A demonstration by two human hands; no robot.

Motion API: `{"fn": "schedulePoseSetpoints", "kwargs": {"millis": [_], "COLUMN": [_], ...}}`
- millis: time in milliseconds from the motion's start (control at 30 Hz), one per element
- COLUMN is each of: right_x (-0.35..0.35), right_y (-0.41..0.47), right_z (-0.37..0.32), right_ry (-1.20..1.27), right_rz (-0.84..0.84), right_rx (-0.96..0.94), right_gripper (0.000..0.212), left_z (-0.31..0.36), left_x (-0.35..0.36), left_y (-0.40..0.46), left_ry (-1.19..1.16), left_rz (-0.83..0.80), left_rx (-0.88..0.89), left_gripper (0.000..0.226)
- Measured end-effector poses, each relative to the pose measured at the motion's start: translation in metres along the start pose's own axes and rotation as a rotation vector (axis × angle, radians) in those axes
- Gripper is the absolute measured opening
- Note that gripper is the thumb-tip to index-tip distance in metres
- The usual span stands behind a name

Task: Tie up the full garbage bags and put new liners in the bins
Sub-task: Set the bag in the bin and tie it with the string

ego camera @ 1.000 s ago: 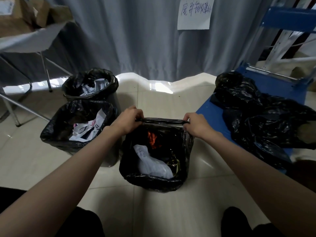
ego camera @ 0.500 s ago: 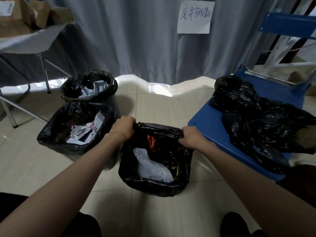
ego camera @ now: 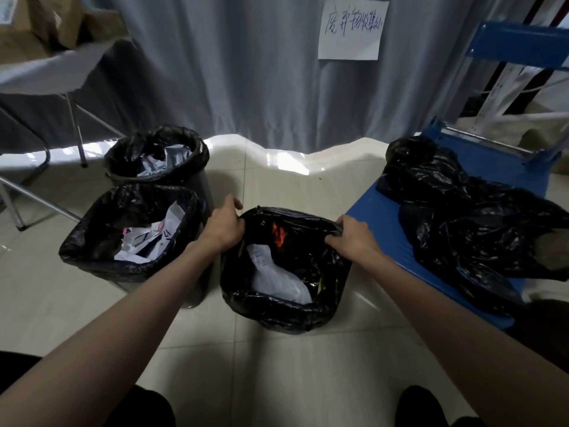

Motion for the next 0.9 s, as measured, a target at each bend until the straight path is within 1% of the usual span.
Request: {"fn": "schedulePoseSetpoints", "kwargs": {"millis": [100, 133, 200, 300, 400, 433, 533, 600, 633, 667, 733, 767, 800, 867, 900], "right_x": [-0.004, -0.005, -0.008, -0.01, -0.01, -0.011, -0.016, -0.022, -0.025, -0.027, -0.026, -0.024, -0.023, -0.022, -0.022], "right_y": [-0.009, -0.013, -0.022, -0.038, -0.052, -0.056, -0.055, -0.051, -0.049, -0.049, -0.05, -0.052, -0.053, -0.056, -0.057], "right_z": [0.006, 0.008, 0.011, 0.012, 0.012, 0.013, 0.014, 0.015, 0.015, 0.014, 0.013, 0.012, 0.011, 0.007, 0.005], "right_ry": [0.097, 0.121, 0.159, 0.216, 0.25, 0.245, 0.196, 0.183, 0.194, 0.208, 0.24, 0.247, 0.248, 0.262, 0.276], "right_rz": [-0.051, -0.065, -0.097, -0.223, -0.37, -0.395, -0.371, -0.295, -0.261, -0.242, -0.244, -0.253, -0.26, -0.27, -0.275], "right_rx": [0.041, 0.06, 0.083, 0.107, 0.117, 0.119, 0.08, 0.065, 0.069, 0.071, 0.074, 0.071, 0.064, 0.047, 0.043], "right_gripper": [0.053, 0.057, 0.057, 0.043, 0.016, 0.013, 0.022, 0.022, 0.02, 0.019, 0.018, 0.018, 0.018, 0.02, 0.021], "left_z": [-0.009, -0.012, -0.016, -0.022, -0.024, -0.023, -0.014, -0.008, -0.007, -0.006, -0.003, 0.002, 0.011, 0.039, 0.055], "left_x": [0.0, 0.0, -0.002, -0.007, -0.012, -0.014, -0.026, -0.036, -0.038, -0.039, -0.037, -0.036, -0.036, -0.037, -0.036], "left_y": [-0.01, -0.013, -0.018, -0.021, -0.024, -0.025, -0.026, -0.023, -0.022, -0.021, -0.023, -0.025, -0.03, -0.043, -0.053], "left_ry": [-0.013, -0.02, -0.011, 0.022, 0.043, 0.048, 0.063, 0.082, 0.082, 0.075, 0.07, 0.076, 0.081, 0.041, 0.004], "left_rz": [-0.048, -0.058, -0.079, -0.135, -0.162, -0.153, -0.046, 0.044, 0.061, 0.057, 0.028, 0.033, 0.06, 0.114, 0.104], "left_rx": [-0.021, -0.038, -0.071, -0.093, -0.087, -0.074, -0.002, 0.047, 0.059, 0.058, 0.068, 0.108, 0.175, 0.357, 0.455], "left_gripper": [0.041, 0.04, 0.033, 0.025, 0.025, 0.023, 0.017, 0.015, 0.017, 0.022, 0.043, 0.052, 0.055, 0.046, 0.038]}}
Point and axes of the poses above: each hand's wrist, its own y-axis towards the middle knuckle, its own x-axis out of the palm, z = x × y, the point moved 6 cm from there along y, towards the middle knuckle, and after that the axes turned 11 degrees about z, right-handed, at the moved point
